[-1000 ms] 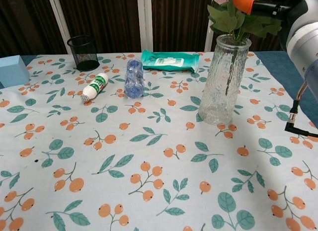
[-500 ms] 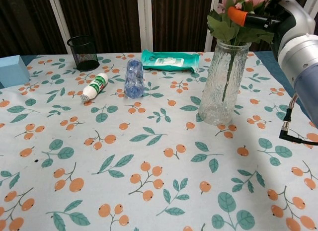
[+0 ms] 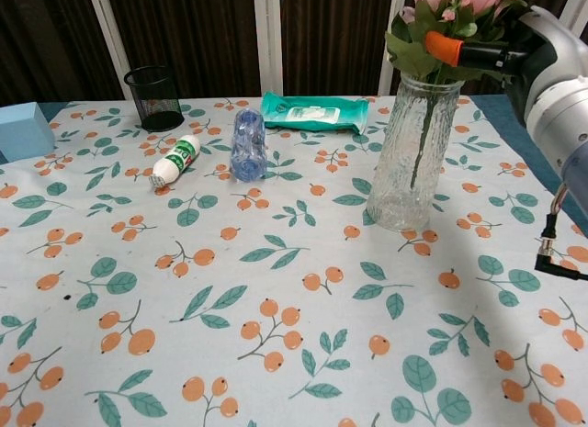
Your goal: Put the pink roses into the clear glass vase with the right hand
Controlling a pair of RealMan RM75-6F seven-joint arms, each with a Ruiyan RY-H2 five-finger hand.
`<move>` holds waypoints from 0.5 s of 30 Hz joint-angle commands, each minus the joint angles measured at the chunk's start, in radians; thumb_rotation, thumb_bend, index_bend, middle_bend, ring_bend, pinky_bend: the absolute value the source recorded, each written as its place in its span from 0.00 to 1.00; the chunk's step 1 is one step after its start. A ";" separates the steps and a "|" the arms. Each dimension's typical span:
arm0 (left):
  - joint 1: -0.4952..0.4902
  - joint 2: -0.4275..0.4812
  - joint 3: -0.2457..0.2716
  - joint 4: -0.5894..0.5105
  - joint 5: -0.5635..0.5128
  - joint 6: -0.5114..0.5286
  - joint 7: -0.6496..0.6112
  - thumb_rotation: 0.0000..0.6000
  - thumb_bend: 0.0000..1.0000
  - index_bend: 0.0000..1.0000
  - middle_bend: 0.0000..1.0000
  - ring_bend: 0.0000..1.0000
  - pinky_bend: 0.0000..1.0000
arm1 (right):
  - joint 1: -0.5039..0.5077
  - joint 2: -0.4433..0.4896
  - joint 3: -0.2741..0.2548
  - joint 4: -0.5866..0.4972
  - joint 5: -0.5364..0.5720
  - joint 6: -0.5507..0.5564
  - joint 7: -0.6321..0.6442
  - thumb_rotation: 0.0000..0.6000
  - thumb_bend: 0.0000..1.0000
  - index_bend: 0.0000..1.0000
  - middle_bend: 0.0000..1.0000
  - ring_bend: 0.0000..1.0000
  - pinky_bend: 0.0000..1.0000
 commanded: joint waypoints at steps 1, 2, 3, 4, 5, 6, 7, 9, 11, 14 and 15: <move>0.000 0.000 0.001 0.000 0.001 0.000 0.000 1.00 0.00 0.00 0.00 0.00 0.00 | -0.006 0.016 -0.009 -0.018 -0.011 -0.007 -0.015 1.00 0.32 0.00 0.09 0.01 0.05; 0.000 0.000 0.001 -0.001 0.001 0.000 -0.001 1.00 0.00 0.00 0.00 0.00 0.00 | -0.009 0.022 -0.013 -0.027 -0.014 -0.008 -0.020 1.00 0.30 0.00 0.07 0.00 0.04; 0.000 0.001 0.001 -0.001 0.001 0.000 -0.001 1.00 0.00 0.00 0.00 0.00 0.00 | -0.011 0.027 -0.016 -0.033 -0.016 -0.009 -0.024 1.00 0.29 0.00 0.05 0.00 0.03; 0.000 0.001 0.001 -0.002 0.001 0.001 -0.002 1.00 0.00 0.00 0.00 0.00 0.00 | -0.014 0.034 -0.020 -0.042 -0.018 -0.012 -0.031 1.00 0.27 0.00 0.03 0.00 0.02; 0.001 0.001 0.001 -0.002 0.001 0.001 -0.003 1.00 0.00 0.00 0.00 0.00 0.00 | -0.018 0.042 -0.024 -0.051 -0.018 -0.016 -0.037 1.00 0.26 0.00 0.01 0.00 0.01; 0.001 0.001 0.001 -0.002 0.001 0.001 -0.002 1.00 0.00 0.00 0.00 0.00 0.00 | -0.022 0.049 -0.029 -0.062 -0.018 -0.019 -0.042 1.00 0.25 0.00 0.00 0.00 0.00; 0.001 0.001 0.001 -0.002 0.001 0.002 -0.003 1.00 0.00 0.00 0.00 0.00 0.00 | -0.027 0.056 -0.034 -0.073 -0.017 -0.022 -0.046 1.00 0.25 0.00 0.00 0.00 0.00; 0.001 0.002 0.001 -0.002 0.002 0.003 -0.004 1.00 0.00 0.00 0.00 0.00 0.00 | -0.041 0.076 -0.051 -0.097 -0.020 -0.027 -0.056 1.00 0.25 0.00 0.00 0.00 0.00; 0.002 0.001 0.002 -0.002 0.004 0.005 -0.004 1.00 0.00 0.00 0.00 0.00 0.00 | -0.056 0.095 -0.067 -0.118 -0.032 -0.025 -0.063 1.00 0.25 0.00 0.00 0.00 0.00; 0.003 0.001 0.003 -0.003 0.006 0.007 -0.003 1.00 0.00 0.00 0.00 0.00 0.00 | -0.080 0.129 -0.100 -0.152 -0.056 -0.025 -0.073 1.00 0.25 0.00 0.00 0.00 0.00; 0.003 0.001 0.003 -0.003 0.007 0.007 -0.002 1.00 0.00 0.00 0.00 0.00 0.00 | -0.087 0.139 -0.109 -0.162 -0.060 -0.026 -0.078 1.00 0.25 0.00 0.00 0.00 0.00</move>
